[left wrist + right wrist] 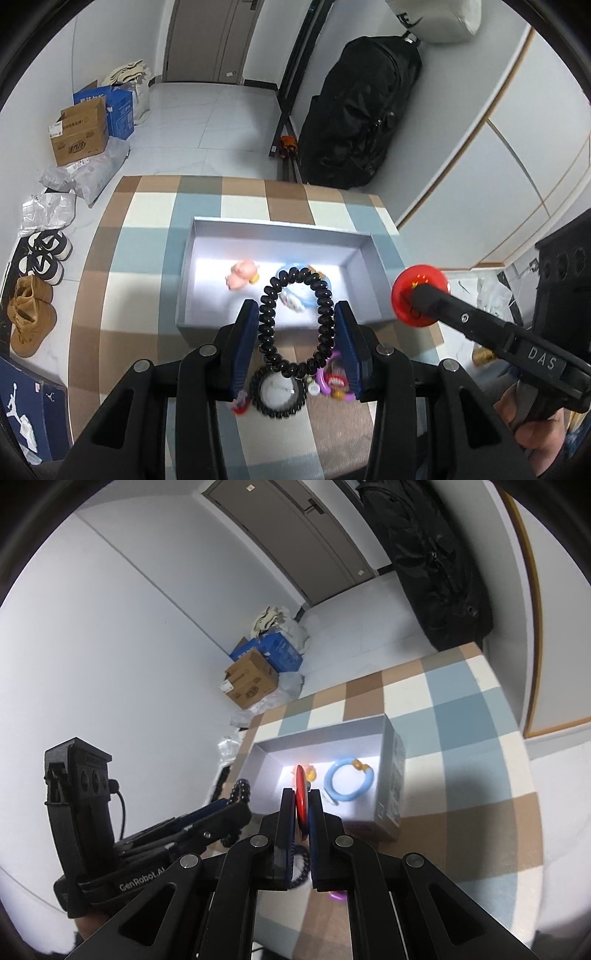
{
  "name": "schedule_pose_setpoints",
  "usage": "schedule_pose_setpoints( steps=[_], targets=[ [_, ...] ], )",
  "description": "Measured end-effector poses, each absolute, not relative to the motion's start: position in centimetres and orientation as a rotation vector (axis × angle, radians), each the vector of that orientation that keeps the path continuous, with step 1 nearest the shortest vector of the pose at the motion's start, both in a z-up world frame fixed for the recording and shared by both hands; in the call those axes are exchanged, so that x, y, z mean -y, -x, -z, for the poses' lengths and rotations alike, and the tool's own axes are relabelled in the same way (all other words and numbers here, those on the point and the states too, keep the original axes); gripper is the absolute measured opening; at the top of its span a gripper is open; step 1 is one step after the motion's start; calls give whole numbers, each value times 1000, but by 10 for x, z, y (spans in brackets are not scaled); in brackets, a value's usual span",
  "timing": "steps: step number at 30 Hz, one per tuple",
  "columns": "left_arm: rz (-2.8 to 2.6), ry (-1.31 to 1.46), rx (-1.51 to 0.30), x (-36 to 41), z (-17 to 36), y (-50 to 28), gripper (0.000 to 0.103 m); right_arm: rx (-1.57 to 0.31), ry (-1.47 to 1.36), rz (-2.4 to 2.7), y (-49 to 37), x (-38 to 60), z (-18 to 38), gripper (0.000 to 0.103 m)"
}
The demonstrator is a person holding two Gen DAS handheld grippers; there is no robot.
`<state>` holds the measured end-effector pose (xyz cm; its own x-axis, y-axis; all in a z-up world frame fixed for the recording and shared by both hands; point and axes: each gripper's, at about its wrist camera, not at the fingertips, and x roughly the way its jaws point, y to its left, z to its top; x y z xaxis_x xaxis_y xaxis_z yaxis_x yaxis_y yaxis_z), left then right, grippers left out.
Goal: Organize jewelry
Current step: 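Lower the bracelet into the box with the left gripper while the right gripper drops the badge in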
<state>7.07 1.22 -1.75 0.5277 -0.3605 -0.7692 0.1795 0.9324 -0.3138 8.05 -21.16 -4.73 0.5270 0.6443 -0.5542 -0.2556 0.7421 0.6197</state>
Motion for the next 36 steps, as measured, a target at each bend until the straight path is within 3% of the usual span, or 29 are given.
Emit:
schedule_pose_setpoints(
  steps=[13,28,34,36],
  targets=[
    [280,292,-994,-26,26,-111,36,-929,-625,-599,-124,202,63,6],
    [295,339,-1065,-22,43,-133,36,-986,-574,-569,-149,189,73,6],
    [312,350,-1082,-19,42,-135,46,-988,-540,-566,-151,184,73,9],
    [277,336,-1062,-21,39,-134,54,-976,-543,-564,-151,186,71,15]
  ],
)
